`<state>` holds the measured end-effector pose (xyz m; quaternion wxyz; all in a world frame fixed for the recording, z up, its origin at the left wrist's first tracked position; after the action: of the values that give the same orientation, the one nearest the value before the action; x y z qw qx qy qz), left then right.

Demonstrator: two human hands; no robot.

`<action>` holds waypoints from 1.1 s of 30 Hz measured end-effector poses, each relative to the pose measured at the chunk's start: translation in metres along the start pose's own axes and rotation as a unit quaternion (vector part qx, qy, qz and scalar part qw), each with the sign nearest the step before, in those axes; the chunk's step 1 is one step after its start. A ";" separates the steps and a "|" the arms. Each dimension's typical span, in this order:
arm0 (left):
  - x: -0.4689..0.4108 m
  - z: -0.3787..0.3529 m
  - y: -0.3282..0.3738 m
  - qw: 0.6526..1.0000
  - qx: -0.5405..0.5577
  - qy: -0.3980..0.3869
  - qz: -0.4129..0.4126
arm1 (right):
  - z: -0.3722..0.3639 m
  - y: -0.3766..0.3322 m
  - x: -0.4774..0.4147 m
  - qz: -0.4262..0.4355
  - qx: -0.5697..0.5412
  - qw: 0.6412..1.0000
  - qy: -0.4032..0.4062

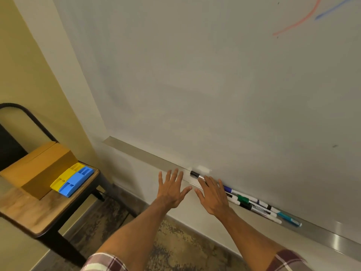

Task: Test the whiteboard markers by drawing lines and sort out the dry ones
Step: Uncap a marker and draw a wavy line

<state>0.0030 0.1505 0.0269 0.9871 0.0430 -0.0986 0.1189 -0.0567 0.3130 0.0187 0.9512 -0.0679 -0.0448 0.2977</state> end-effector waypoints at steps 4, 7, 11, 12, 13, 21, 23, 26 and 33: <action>-0.022 -0.011 -0.018 0.999 0.008 -0.014 -0.029 | -0.012 -0.013 -0.014 -0.041 -0.001 0.999 0.021; -0.042 -0.017 -0.032 0.999 0.014 -0.023 -0.045 | -0.025 -0.019 -0.023 -0.075 0.011 0.996 0.038; -0.063 -0.021 -0.052 0.996 -0.008 -0.031 -0.087 | -0.032 -0.032 -0.037 -0.122 0.027 0.991 0.044; -0.066 -0.023 -0.057 0.994 -0.017 -0.032 -0.101 | -0.034 -0.039 -0.039 -0.112 0.027 0.992 0.047; -0.067 -0.026 -0.061 0.993 -0.022 -0.034 -0.111 | -0.037 -0.045 -0.039 -0.098 0.027 0.993 0.055; -0.080 -0.037 -0.087 0.990 0.003 -0.029 -0.139 | -0.053 -0.074 -0.057 -0.126 -0.011 0.991 0.052; -0.082 -0.038 -0.091 0.988 0.000 -0.031 -0.152 | -0.056 -0.081 -0.062 -0.121 -0.008 0.991 0.055; -0.085 -0.038 -0.095 0.987 -0.013 -0.032 -0.160 | -0.057 -0.087 -0.072 -0.157 -0.017 0.986 0.047; -0.084 -0.034 -0.094 0.985 -0.023 -0.051 -0.165 | -0.059 -0.100 -0.086 -0.176 -0.037 0.982 0.054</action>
<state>-0.0481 0.0440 -0.0291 0.9876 0.0416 -0.1428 -0.0504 -0.0635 0.1768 -0.0281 0.9866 -0.1099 -0.0157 0.1197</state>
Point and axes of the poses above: each hand's wrist, its own x-axis away from the middle knuckle, its own z-axis out of the back of the hand, y = z × x, the point moved 2 cm from there along -x, towards the middle knuckle, and after that the axes turned 1 degree about -z, right-handed, at the moved point
